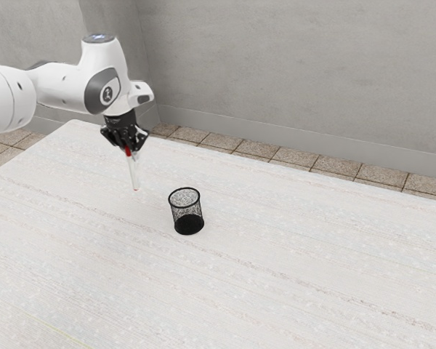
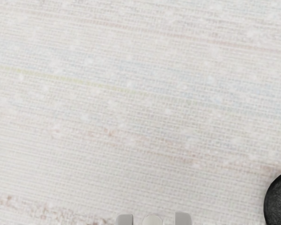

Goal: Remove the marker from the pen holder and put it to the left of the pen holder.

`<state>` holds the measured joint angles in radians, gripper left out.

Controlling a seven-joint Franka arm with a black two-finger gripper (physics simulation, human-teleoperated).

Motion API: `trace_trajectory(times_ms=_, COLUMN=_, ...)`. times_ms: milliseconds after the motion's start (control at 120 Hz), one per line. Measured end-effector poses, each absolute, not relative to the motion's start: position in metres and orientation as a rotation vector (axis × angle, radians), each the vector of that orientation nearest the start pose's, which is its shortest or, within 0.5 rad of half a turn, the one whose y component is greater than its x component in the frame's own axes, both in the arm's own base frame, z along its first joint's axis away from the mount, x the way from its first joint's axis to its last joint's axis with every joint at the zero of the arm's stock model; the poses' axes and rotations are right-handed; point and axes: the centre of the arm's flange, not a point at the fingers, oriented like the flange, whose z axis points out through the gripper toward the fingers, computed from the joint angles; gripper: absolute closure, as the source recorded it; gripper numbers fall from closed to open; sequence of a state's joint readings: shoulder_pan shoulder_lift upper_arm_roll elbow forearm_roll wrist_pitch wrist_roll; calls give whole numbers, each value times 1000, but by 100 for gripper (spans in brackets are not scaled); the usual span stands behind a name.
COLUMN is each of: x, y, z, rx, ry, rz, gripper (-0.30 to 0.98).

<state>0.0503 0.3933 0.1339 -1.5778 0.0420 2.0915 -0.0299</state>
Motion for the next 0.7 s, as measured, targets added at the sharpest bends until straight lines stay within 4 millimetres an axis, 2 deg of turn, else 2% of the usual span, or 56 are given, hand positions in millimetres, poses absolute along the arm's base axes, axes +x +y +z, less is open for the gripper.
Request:
trace_trajectory(times_ms=75, x=671, y=132, z=414, rx=-3036, ry=-286, rz=-121, gripper=76)
trace_trajectory(times_ms=133, x=677, y=148, z=411, rx=-3050, ry=-279, rz=-72, gripper=76)
trace_trajectory(times_ms=233, x=688, y=175, z=395, rx=-3079, ry=-254, rz=71, gripper=76)
trace_trajectory(times_ms=342, x=690, y=199, z=372, rx=-3104, ry=-204, rz=243, gripper=76)
trace_trajectory(times_ms=467, x=689, y=203, z=356, rx=-3129, ry=-109, rz=381, gripper=76)
trace_trajectory(times_ms=700, x=711, y=205, z=350, rx=-3146, ry=52, rz=393, gripper=76)
